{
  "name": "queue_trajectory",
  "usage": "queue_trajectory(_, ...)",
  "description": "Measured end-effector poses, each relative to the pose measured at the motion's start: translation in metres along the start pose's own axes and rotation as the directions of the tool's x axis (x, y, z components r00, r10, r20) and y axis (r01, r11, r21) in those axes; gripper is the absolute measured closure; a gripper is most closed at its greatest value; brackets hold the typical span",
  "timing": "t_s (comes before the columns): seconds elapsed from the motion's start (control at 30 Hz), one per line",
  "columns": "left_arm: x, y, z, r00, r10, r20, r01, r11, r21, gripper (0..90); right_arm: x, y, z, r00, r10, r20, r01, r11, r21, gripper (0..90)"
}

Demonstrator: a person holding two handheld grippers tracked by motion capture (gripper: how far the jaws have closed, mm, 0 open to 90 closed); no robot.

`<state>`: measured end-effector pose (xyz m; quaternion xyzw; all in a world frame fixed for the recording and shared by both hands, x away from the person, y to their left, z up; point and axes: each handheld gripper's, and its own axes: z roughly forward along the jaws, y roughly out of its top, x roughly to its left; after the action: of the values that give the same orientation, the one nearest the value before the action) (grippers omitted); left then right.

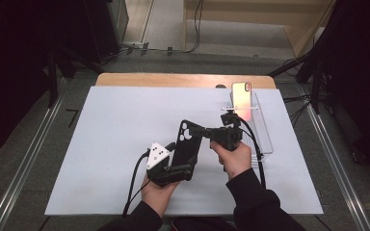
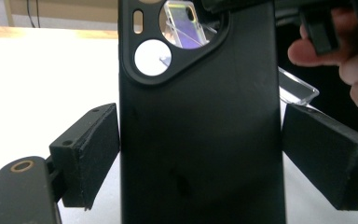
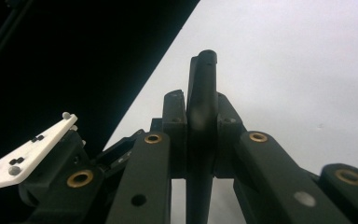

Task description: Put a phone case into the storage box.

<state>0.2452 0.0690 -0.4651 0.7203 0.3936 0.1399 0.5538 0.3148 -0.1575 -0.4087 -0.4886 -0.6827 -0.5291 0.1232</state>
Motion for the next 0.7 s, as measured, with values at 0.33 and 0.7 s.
queue_trajectory(0.33, 0.007, 0.011, -0.004, 0.9981, -0.032, 0.053, 0.027, 0.9938, 0.108, 14.5, 0.004, 0.003, -0.011, 0.9882, -0.103, 0.113, 0.105, 0.994, -0.012, 77.4)
queue_trajectory(0.7, 0.017, 0.027, -0.004, 0.9924, -0.018, 0.122, -0.011, 0.971, 0.239, 14.9, 0.012, -0.002, -0.011, 0.9552, -0.269, 0.123, 0.27, 0.963, 0.01, 77.3)
